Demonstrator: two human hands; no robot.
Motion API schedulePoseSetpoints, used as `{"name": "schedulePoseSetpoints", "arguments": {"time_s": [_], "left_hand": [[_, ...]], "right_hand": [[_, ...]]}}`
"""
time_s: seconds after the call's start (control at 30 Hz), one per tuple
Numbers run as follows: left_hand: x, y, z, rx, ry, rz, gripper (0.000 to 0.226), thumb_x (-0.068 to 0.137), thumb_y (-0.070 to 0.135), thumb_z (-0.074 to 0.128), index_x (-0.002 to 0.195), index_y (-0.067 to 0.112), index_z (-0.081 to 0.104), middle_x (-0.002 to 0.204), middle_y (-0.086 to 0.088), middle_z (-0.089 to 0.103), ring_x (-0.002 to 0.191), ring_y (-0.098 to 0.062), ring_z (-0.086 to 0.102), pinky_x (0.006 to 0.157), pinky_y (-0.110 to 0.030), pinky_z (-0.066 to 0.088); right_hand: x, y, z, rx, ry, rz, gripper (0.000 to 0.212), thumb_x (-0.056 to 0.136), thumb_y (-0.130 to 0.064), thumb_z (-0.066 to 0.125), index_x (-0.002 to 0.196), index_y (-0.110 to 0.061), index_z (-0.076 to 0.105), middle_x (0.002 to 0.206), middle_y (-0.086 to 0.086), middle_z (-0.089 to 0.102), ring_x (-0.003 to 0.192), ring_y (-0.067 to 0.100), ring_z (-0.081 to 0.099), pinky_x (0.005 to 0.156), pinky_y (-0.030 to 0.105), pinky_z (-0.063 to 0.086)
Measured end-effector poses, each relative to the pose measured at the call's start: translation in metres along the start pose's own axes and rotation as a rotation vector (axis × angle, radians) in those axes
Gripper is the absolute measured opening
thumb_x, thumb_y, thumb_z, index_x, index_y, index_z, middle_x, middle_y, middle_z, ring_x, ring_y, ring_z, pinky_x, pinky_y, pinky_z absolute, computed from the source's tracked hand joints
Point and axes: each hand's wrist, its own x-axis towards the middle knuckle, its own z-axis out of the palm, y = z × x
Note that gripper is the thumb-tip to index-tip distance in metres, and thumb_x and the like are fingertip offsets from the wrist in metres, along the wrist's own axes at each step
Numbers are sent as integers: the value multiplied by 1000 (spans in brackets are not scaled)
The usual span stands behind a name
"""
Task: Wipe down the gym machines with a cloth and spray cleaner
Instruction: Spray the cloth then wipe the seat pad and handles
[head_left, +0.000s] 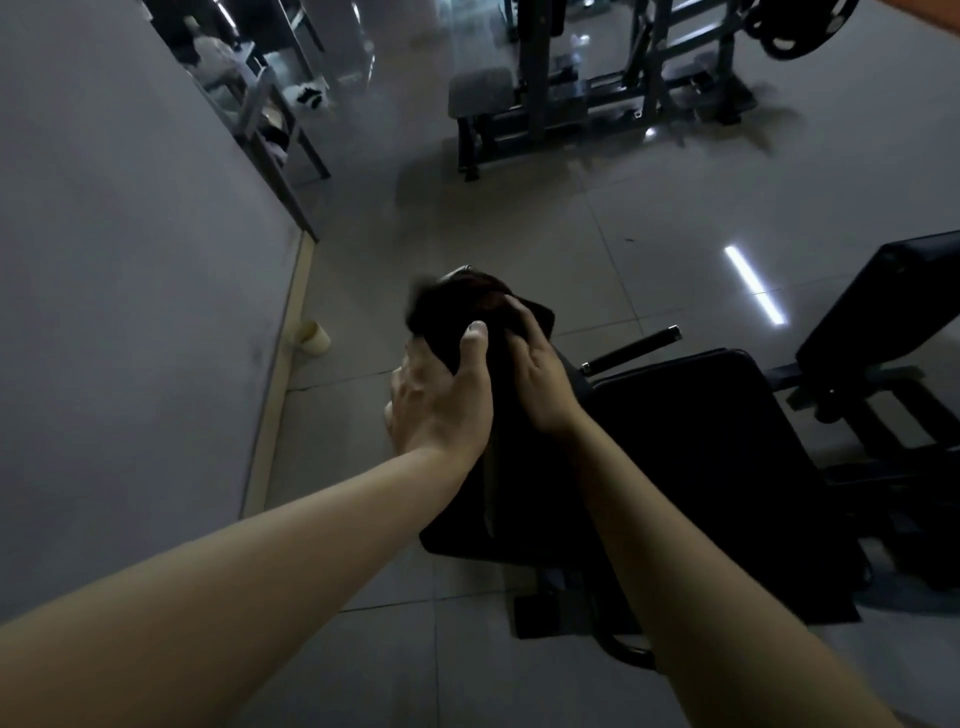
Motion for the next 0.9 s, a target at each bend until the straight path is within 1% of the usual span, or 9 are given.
{"name": "schedulePoseSetpoints", "arguments": {"time_s": [0.1,0.2,0.3,0.33,0.47,0.53,0.6,0.83,0.9], "left_hand": [[4,-4,3,-23,-25,-9,92,78,86,27,152,33,34,143,-5,52,132,-28,48,111,-56,37],[4,-6,3,-45,-36,-3,97,72,91,26,150,35,34,138,-4,55,126,-28,52,106,-58,42],[2,-5,2,-20,-45,5,95,74,89,27,152,35,30,138,-2,54,125,-26,52,105,-57,43],[0,-3,2,-14,-46,-7,94,75,88,27,153,35,29,139,-2,53,125,-26,52,105,-57,43],[-3,3,-1,-4,-36,-34,93,77,86,27,154,35,28,141,-3,51,128,-25,49,106,-56,42],[-5,4,-2,-16,-38,-48,91,77,84,28,154,36,29,141,-3,51,129,-26,48,107,-55,42],[-6,5,-3,-25,-21,-57,91,78,81,28,155,33,31,143,-4,52,131,-25,48,110,-54,39],[-6,3,-5,-86,8,-78,82,87,78,27,153,31,38,145,-3,55,134,-26,50,111,-49,38],[-6,3,-4,-172,30,-113,71,96,71,34,155,30,35,146,-3,54,132,-26,51,102,-41,40]], "right_hand": [[34,84,-34,-119,21,341,48,106,-18,34,147,6,39,154,23,40,143,34,38,115,33,28],[19,157,-66,-138,166,765,45,107,-15,35,150,-1,38,150,22,45,136,37,44,104,33,37],[-10,163,-68,-126,249,973,46,105,-14,37,149,-1,39,147,21,48,134,37,46,105,34,37],[-11,151,-63,-150,248,942,47,104,-15,38,149,-3,39,146,21,48,133,37,47,107,36,37],[27,77,-33,-138,80,434,46,99,-22,39,142,-7,49,134,16,57,123,30,54,107,37,42],[55,36,-27,-104,-16,309,30,99,-14,38,121,-10,59,109,10,64,101,25,61,88,27,48],[79,5,-23,-117,-95,172,30,97,-4,37,109,-14,63,97,7,65,92,24,61,78,30,47],[52,-46,-7,-170,-100,-132,43,89,-9,41,124,-11,65,126,10,55,114,13,52,101,17,41],[21,-45,-7,-233,-136,-288,38,95,-8,47,129,-9,64,135,10,51,126,16,50,109,27,41]]}}
